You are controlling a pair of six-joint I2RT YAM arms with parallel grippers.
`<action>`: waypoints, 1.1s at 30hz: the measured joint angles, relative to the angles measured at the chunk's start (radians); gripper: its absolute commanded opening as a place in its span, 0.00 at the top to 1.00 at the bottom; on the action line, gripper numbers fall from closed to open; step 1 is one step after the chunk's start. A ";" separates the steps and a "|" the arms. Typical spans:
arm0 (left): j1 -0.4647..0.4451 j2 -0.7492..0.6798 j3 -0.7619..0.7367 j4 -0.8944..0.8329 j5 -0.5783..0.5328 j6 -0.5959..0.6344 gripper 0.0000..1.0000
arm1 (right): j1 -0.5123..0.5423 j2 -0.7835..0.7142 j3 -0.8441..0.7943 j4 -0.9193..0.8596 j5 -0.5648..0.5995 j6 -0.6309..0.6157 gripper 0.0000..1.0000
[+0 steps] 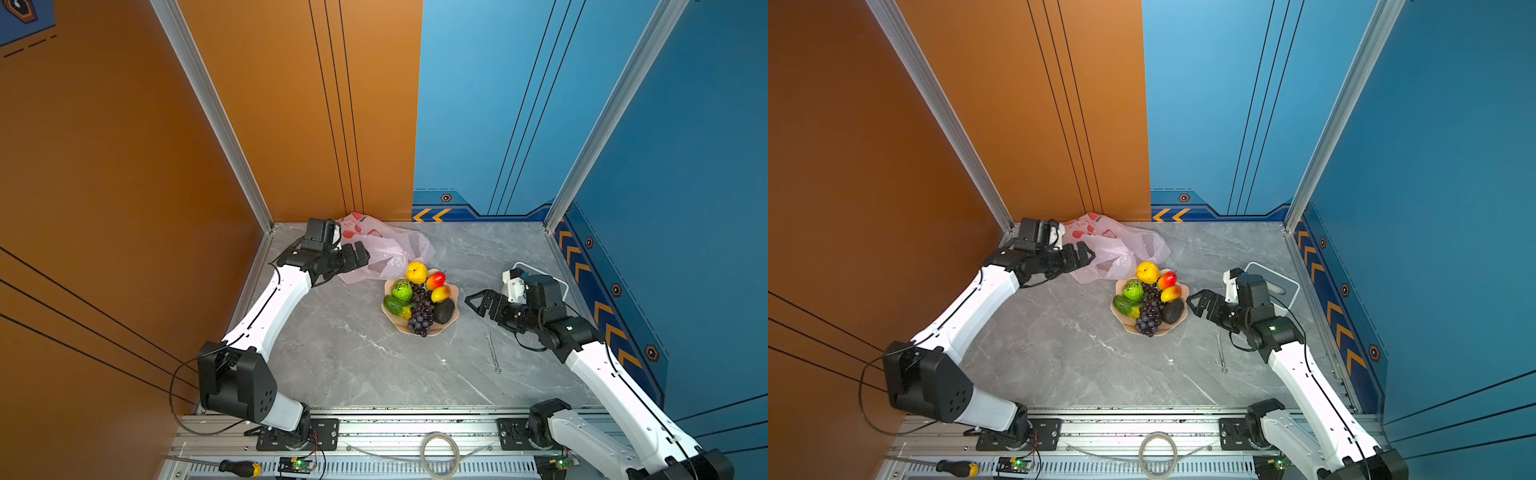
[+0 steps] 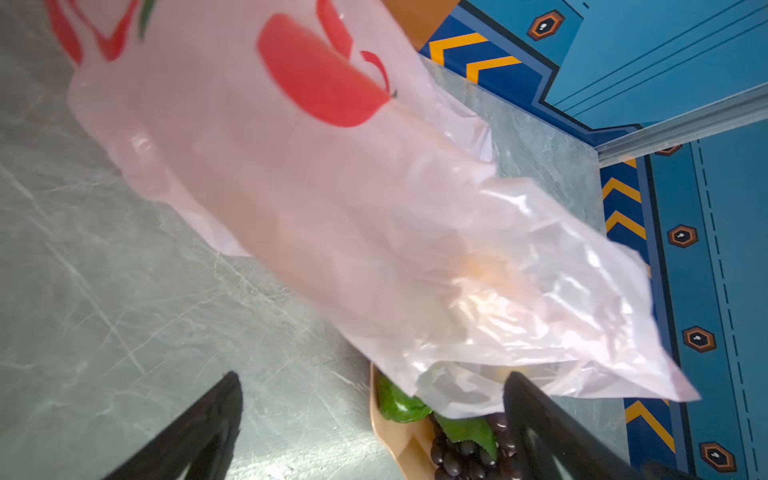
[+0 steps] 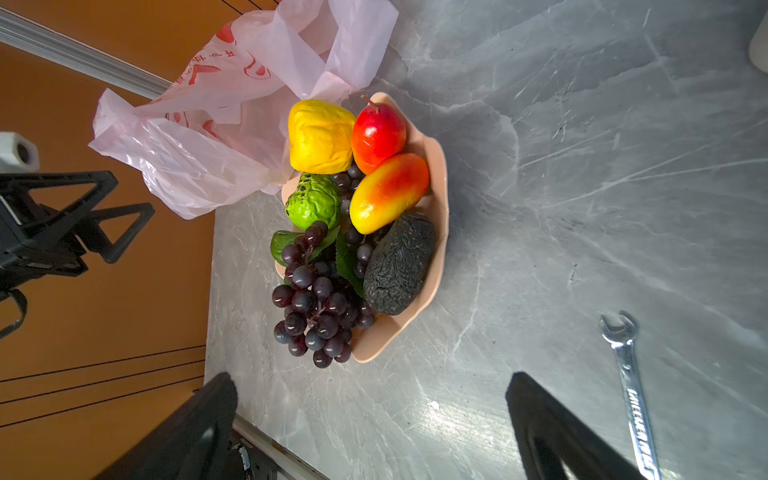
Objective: Place the fruits into the plastic bag
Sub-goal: 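Grasp the pink bag's edge with the left gripper and lift it open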
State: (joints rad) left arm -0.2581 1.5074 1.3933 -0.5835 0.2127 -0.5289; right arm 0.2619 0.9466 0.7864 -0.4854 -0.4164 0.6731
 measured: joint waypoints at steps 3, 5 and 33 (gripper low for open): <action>-0.076 0.007 0.053 -0.011 -0.011 -0.008 0.04 | 0.000 0.010 0.003 0.002 0.000 -0.004 0.00; -0.139 0.005 0.087 -0.023 -0.034 -0.013 0.04 | 0.000 0.015 0.003 0.007 0.000 -0.004 0.00; -0.267 0.061 0.025 0.178 -0.135 -0.222 0.03 | 0.034 -0.039 0.000 0.048 0.002 -0.003 0.00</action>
State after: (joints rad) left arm -0.5251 1.5688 1.4185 -0.4057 0.0780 -0.7506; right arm 0.2955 0.9077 0.7860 -0.4370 -0.4149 0.6697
